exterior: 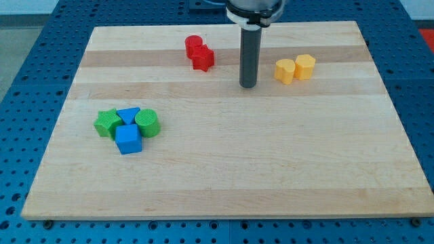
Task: Separate the blue blocks from the green blocks
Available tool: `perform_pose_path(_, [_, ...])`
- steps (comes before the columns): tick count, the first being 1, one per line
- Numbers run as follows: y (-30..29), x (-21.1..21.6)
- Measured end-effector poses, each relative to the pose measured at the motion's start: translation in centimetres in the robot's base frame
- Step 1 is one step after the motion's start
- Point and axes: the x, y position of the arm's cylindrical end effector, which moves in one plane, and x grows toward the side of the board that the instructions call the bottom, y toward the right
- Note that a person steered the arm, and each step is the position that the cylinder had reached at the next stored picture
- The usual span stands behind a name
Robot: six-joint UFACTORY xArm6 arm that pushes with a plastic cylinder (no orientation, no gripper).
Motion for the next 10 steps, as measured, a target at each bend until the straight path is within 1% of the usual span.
perform_pose_path(1, [3.6,-1.1])
perform_pose_path(2, [5.1,-1.3])
perform_pose_path(3, [5.2,-1.2])
perform_pose_path(4, [0.6,3.8])
perform_pose_path(5, [-3.2,4.7])
perform_pose_path(6, [-4.9,8.0])
perform_pose_path(7, [-6.1,14.4])
perform_pose_path(8, [-11.6,20.0])
perform_pose_path(9, [-17.3,19.0])
perform_pose_path(10, [-20.0,18.0])
